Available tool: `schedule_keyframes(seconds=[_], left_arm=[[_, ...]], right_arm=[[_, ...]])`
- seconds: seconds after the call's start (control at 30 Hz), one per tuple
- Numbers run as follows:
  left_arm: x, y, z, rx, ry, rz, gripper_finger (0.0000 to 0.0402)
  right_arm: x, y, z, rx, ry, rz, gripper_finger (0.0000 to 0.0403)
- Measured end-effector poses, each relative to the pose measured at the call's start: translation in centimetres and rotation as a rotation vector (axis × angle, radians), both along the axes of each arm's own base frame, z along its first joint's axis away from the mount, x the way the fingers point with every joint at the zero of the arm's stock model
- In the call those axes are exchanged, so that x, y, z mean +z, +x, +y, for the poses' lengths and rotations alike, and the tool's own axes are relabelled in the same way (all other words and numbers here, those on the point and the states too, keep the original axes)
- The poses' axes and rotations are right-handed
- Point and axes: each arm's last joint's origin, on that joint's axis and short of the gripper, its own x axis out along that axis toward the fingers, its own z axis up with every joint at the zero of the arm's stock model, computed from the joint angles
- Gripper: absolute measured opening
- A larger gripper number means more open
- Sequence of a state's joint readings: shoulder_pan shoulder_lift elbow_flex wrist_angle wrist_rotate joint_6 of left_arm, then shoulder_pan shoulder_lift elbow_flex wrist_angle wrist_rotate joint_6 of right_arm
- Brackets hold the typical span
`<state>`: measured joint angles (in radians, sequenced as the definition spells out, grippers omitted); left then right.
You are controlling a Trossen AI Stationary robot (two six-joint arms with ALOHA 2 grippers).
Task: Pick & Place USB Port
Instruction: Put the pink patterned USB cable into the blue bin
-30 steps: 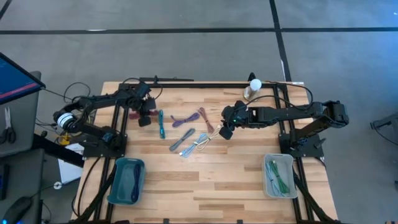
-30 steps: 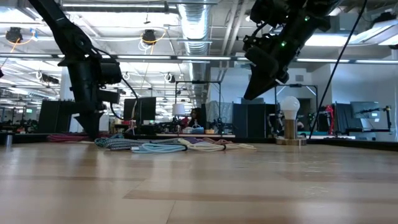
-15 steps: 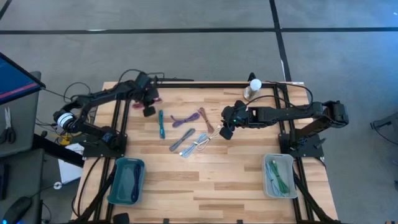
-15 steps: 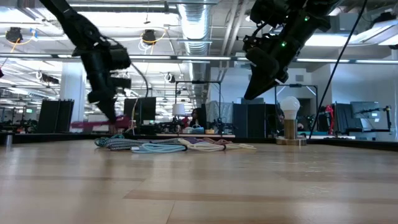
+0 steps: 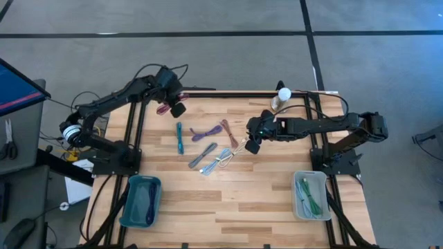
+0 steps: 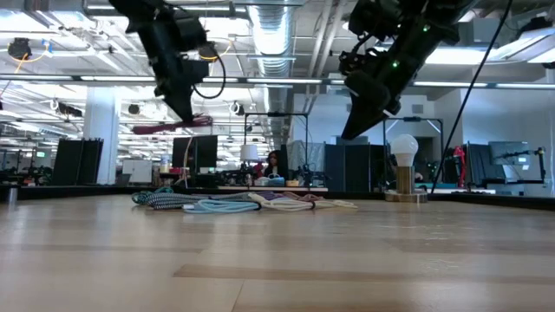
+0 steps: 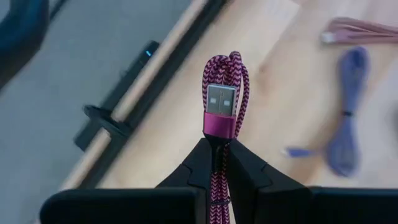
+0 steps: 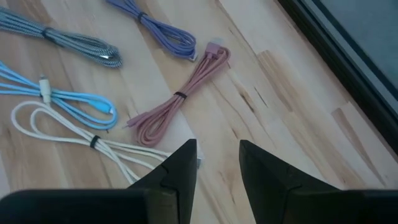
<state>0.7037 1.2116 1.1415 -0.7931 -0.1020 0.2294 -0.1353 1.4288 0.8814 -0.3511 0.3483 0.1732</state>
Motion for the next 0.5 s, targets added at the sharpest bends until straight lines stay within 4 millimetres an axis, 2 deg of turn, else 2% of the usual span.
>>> schedule_keyframes(seconds=[0.2, 0.5], left_arm=[[1.4, -0.5, -3.3, -0.015, -0.074, -0.029, 0.0025], [4.0, -2.5, -8.8, -0.020, -0.155, -0.236, 0.0025]], right_arm=[[-0.3, -0.6, -0.7, -0.027, 0.009, 0.057, 0.0113], [-0.5, -0.9, -1.1, -0.044, 0.013, 0.082, 0.0113]])
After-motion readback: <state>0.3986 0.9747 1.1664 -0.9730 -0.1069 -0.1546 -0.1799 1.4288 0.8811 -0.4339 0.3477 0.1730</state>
